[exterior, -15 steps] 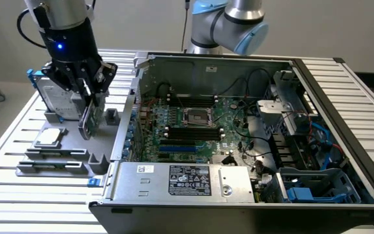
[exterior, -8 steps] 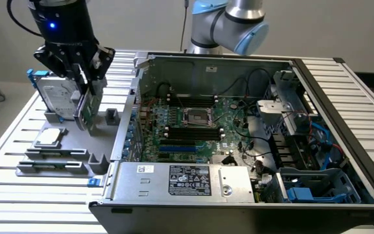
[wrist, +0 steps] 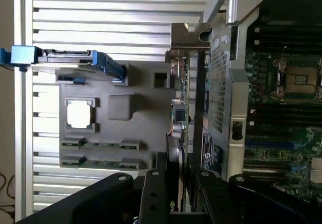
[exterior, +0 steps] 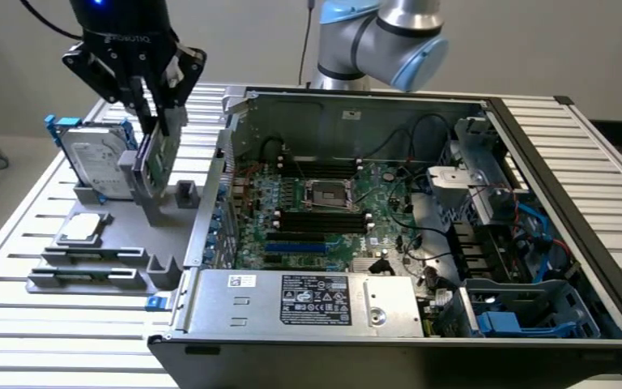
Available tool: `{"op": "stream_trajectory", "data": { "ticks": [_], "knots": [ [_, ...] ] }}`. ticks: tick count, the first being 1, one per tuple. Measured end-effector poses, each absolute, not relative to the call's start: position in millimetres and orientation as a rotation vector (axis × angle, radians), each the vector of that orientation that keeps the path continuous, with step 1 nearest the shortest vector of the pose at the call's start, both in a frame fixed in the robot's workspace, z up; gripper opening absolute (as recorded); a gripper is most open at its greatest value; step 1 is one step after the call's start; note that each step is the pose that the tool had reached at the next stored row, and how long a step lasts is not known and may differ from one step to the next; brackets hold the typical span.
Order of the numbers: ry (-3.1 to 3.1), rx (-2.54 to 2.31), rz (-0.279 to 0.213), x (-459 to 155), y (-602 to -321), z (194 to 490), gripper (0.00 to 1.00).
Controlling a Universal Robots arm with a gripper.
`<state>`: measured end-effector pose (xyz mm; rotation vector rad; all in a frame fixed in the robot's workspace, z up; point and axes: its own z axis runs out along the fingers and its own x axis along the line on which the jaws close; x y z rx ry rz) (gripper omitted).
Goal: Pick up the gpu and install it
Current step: 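Pick up the gpu and move the gpu toward the slot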
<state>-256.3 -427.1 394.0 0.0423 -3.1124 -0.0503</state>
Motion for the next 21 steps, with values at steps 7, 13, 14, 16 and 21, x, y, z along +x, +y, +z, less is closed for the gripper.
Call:
{"op": "stream_trajectory", "data": {
  "ticks": [7,13,14,16,21],
  "knots": [
    [-3.103,0.042,-0.069,-225,-427,419,0.26],
    [-3.099,0.043,-0.087,-197,-427,428,0.26],
    [-3.099,0.043,-0.088,-193,-427,428,0.26],
    [-3.099,0.042,-0.090,-184,-427,428,0.26],
    [-3.099,0.043,-0.090,-161,-427,424,0.26]
  ]
}}
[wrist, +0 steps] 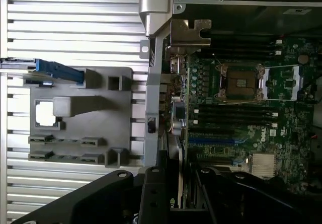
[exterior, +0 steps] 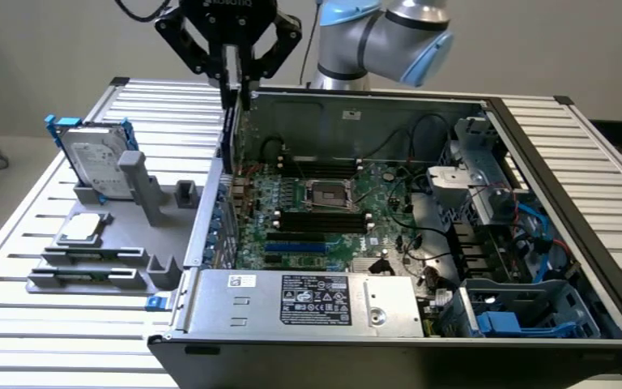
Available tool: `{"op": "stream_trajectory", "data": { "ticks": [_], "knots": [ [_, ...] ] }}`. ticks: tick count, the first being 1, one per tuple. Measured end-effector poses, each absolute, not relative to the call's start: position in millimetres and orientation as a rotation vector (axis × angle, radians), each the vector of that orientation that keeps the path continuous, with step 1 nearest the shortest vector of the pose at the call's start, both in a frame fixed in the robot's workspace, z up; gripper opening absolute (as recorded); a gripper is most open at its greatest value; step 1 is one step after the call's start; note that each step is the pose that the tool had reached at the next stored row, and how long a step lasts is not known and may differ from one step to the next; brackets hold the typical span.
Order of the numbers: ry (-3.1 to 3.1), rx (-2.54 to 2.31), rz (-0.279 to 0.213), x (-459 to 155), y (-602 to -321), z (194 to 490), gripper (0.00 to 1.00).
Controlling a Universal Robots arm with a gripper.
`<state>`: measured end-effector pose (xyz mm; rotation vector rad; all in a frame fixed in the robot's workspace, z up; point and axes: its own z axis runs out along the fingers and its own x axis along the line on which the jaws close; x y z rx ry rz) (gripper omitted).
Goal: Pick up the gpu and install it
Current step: 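Pick up the gpu and move the gpu toward the slot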
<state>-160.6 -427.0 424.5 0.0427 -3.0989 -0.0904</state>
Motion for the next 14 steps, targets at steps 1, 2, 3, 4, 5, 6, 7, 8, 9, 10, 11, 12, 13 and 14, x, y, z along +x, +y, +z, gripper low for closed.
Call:
{"op": "stream_trajectory", "data": {
  "ticks": [1,2,3,4,5,6,7,8,9,10,11,12,13,14],
  "knots": [
    [-3.099,0.043,-0.090,-156,-427,423,0.26],
    [-3.099,0.042,-0.090,-152,-427,421,0.26],
    [-3.099,0.043,-0.090,-147,-427,419,0.26],
    [-3.099,0.043,-0.090,-143,-427,418,0.26],
    [-3.099,0.043,-0.090,-138,-427,416,0.26],
    [-3.099,0.042,-0.090,-134,-427,414,0.26],
    [-3.099,0.043,-0.090,-129,-427,412,0.26],
    [-3.099,0.043,-0.090,-124,-427,411,0.26],
    [-3.099,0.042,-0.090,-120,-427,409,0.26],
    [-3.099,0.043,-0.090,-115,-427,407,0.26],
    [-3.099,0.043,-0.090,-111,-427,405,0.26],
    [-3.099,0.042,-0.089,-106,-427,403,0.26],
    [-3.099,0.043,-0.089,-102,-426,401,0.26],
    [-3.099,0.043,-0.089,-97,-426,400,0.26]
  ]
}}
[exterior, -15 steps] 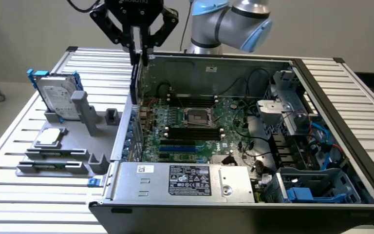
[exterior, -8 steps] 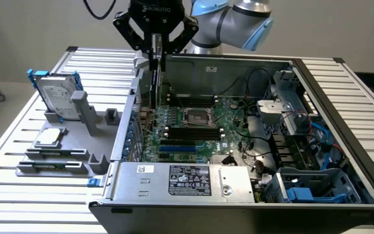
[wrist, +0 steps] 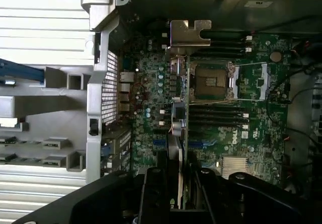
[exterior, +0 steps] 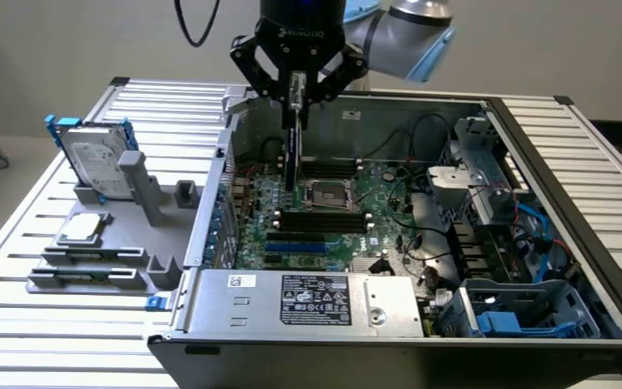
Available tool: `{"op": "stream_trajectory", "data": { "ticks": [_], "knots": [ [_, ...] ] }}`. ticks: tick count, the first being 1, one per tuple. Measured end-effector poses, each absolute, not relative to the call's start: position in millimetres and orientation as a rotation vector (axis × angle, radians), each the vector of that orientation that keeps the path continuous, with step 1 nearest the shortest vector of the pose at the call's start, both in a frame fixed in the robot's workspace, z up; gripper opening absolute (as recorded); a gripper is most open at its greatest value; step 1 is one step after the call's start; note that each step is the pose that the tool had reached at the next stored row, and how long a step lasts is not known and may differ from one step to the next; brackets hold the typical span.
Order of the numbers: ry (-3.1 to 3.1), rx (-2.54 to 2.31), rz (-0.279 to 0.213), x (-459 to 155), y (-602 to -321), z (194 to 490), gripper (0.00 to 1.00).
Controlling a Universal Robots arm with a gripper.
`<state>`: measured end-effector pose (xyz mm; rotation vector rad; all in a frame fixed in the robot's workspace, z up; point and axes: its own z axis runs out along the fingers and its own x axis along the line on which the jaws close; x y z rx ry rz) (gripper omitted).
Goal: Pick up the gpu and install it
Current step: 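Pick up the gpu and move the gpu toward the slot, then insert the gpu into the slot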
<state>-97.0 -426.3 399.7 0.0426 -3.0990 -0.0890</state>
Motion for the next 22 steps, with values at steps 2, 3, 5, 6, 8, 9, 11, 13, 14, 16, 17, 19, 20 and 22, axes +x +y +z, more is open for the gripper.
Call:
{"op": "stream_trajectory", "data": {
  "ticks": [2,3,5,6,8,9,11,13,14,16,17,19,20,22],
  "knots": [
    [-3.099,0.042,-0.088,-88,-426,396,0.26],
    [-3.099,0.042,-0.088,-84,-426,394,0.26],
    [-3.099,0.042,-0.088,-75,-426,391,0.26],
    [-3.099,0.042,-0.088,-70,-426,389,0.26],
    [-3.099,0.042,-0.088,-61,-426,386,0.26],
    [-3.099,0.042,-0.088,-56,-426,385,0.26],
    [-3.099,0.043,-0.088,-47,-426,382,0.26],
    [-3.094,0.042,-0.088,-45,-426,382,0.26],
    [-3.094,0.042,-0.088,-45,-426,382,0.26],
    [-3.094,0.042,-0.088,-45,-426,383,0.26],
    [-3.094,0.042,-0.088,-45,-426,383,0.26],
    [-3.094,0.042,-0.088,-45,-426,383,0.26],
    [-3.094,0.042,-0.088,-45,-426,383,0.26],
    [-3.094,0.042,-0.088,-45,-426,383,0.26]
  ]
}}
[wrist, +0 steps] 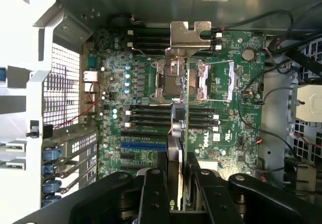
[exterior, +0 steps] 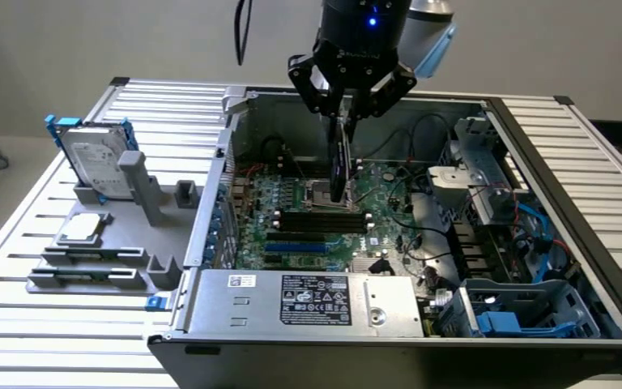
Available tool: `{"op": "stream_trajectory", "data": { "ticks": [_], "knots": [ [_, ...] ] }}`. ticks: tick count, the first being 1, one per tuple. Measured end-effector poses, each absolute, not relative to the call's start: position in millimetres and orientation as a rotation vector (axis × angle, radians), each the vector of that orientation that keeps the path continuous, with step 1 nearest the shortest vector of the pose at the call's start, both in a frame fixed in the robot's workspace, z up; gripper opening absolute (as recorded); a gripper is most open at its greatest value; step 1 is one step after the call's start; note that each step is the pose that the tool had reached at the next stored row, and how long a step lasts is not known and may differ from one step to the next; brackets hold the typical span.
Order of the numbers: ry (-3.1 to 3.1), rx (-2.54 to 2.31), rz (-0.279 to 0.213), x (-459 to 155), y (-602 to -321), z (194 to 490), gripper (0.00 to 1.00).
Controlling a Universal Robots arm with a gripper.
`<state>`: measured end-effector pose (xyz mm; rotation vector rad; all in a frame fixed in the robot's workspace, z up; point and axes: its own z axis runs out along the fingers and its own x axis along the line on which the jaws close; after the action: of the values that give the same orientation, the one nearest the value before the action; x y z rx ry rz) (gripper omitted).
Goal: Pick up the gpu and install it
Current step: 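Insert the gpu into the slot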
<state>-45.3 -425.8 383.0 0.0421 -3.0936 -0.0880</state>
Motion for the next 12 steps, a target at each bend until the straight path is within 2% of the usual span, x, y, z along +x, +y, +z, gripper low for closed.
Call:
{"op": "stream_trajectory", "data": {
  "ticks": [12],
  "knots": [
    [-3.093,0.160,-0.085,-45.0,-425.7,382.0,0.26]
  ]
}}
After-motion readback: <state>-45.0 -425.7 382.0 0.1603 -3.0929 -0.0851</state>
